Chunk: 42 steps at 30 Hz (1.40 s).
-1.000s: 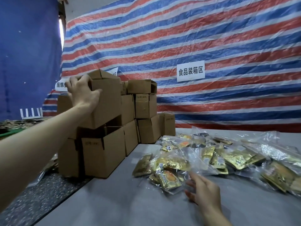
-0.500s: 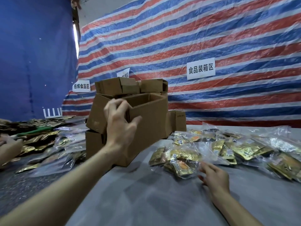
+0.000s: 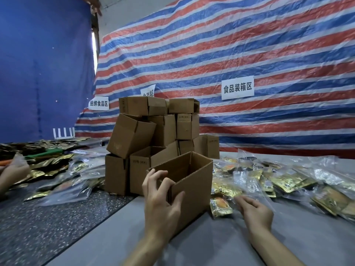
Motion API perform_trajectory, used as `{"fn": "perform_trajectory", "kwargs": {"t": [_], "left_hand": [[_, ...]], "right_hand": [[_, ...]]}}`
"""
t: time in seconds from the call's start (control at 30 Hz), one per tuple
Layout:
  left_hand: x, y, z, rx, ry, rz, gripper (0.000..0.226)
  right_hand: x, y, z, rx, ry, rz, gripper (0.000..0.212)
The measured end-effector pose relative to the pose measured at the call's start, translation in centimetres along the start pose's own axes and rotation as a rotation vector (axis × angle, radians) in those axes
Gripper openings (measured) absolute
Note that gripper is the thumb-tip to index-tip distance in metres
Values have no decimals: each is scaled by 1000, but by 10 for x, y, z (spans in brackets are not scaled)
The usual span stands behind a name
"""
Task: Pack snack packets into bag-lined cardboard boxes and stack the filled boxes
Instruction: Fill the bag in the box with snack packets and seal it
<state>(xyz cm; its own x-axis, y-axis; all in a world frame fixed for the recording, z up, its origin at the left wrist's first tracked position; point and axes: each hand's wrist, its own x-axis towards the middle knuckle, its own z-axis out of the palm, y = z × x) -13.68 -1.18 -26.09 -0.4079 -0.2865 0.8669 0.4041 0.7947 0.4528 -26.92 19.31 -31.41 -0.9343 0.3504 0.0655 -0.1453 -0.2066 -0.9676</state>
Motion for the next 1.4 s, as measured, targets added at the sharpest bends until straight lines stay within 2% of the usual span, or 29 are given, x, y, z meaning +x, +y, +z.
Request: {"fn": "perform_trajectory", "kwargs": {"t": [0.17, 0.23, 0.3, 0.37, 0.4, 0.47, 0.53, 0.6, 0.67, 0.77, 0.83, 0.9, 1.03, 1.13, 1.23, 1.4], "left_hand": [[-14, 9, -4, -66, 2, 40, 19], [-18, 20, -5, -116, -7, 42, 16], [-21, 30, -3, -174, -30, 35, 20], [-24, 36, 0, -304, -71, 2, 36], [-26, 39, 1, -384, -87, -40, 53], [-27, 40, 4, -489, -77, -187, 88], [-29, 37, 6, -591, -73, -368, 110], [-34, 28, 9, -720, -142, -511, 122], [-41, 15, 13, -772, -224, -590, 118], [-46, 3, 17, -719, -282, -636, 124], [-47, 2, 21, -684, -256, -648, 122], [-48, 6, 26, -642, -249, -651, 117], [-42, 15, 37, -521, -260, -651, 130], [-44, 26, 48, -454, -204, -669, 134], [-57, 39, 56, -339, -173, -605, 137], [-67, 45, 57, -281, -266, -481, 133]], "right_hand": [[-12, -19, -19, 3, 209, 51, 17], [-13, -34, -31, 70, 307, 55, 18], [-13, -49, -42, 167, 371, 70, 27], [-13, -61, -51, 259, 359, 100, 26], [-13, -67, -54, 284, 338, 133, 25], [-14, -77, -61, 279, 280, 225, 25], [-16, -88, -67, 218, 181, 295, 23], [-16, -99, -72, 116, 70, 307, 26], [-16, -110, -76, 36, 8, 288, 28], [-17, -127, -83, -94, -50, 248, 21], [-19, -137, -87, -228, -129, 244, 20], [-22, -147, -88, -326, -220, 244, 25], [-23, -162, -87, -383, -316, 187, 41], [-24, -170, -84, -462, -316, 106, 39], [-24, -175, -81, -528, -284, 57, 39], [-28, -181, -79, -518, -235, 17, 32]]}}
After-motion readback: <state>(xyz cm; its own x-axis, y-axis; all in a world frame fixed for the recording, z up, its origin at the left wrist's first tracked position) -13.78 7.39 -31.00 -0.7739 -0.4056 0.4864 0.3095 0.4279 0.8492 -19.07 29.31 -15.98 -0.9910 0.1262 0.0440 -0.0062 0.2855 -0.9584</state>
